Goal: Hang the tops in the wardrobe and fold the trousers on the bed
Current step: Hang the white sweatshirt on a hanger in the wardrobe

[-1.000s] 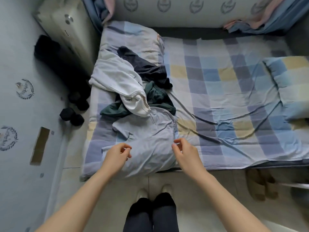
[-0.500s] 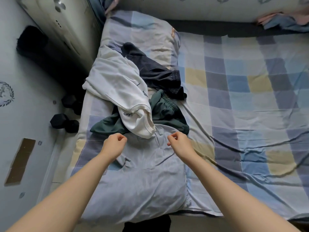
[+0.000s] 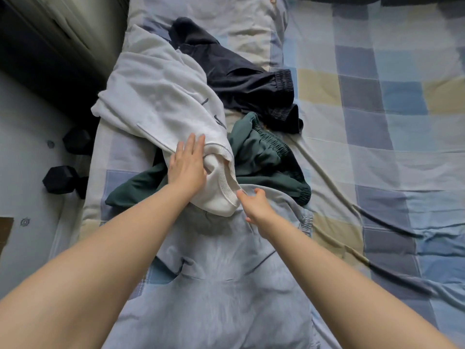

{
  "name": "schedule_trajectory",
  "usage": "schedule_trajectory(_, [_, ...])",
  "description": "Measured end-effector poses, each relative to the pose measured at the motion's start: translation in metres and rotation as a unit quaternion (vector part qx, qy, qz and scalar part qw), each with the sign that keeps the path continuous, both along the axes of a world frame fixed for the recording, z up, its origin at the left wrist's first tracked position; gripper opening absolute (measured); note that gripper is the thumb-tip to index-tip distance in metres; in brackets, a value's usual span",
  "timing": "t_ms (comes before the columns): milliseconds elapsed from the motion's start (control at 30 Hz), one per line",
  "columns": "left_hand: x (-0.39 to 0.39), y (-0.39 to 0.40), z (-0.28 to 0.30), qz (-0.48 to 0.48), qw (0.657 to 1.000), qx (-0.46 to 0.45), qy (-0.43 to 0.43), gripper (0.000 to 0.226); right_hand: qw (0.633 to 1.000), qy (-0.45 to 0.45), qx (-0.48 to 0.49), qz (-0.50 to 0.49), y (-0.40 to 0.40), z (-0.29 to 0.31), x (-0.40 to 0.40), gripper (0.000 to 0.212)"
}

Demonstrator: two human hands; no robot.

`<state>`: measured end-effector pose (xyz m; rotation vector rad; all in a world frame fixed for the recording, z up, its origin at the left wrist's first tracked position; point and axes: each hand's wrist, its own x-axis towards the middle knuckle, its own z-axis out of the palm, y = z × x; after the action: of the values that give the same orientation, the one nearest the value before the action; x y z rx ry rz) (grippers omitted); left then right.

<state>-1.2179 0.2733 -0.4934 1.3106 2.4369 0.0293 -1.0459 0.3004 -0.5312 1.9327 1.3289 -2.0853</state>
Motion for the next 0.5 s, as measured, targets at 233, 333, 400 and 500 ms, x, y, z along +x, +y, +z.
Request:
schedule_trajectory(233, [-0.035, 0.007, -0.001, -0.066, 0.997, 0.030, 0.039, 0.020, 0.997, 0.029, 0.037, 0.064, -0.007, 0.004, -0.024, 0.011])
schedule_trajectory(333, [-0.047, -0.010, 0.014, -0.018, 0.998, 0.061, -0.030, 0.012, 0.992, 0.043, 0.043, 0.113, -0.017, 0.023, -0.029, 0.014])
schedule_trajectory(400, [-0.059, -0.030, 0.030, -0.004, 0.998, 0.060, -0.027, 0.012, 0.989, 0.025, 0.063, 0.130, -0.026, 0.039, -0.025, 0.011])
schedule_trajectory(500, [-0.081, -0.069, 0.063, -0.011, 1.000, 0.019, -0.015, 0.009, 0.990, -0.006, 0.078, 0.114, -0.042, 0.069, -0.009, 0.014])
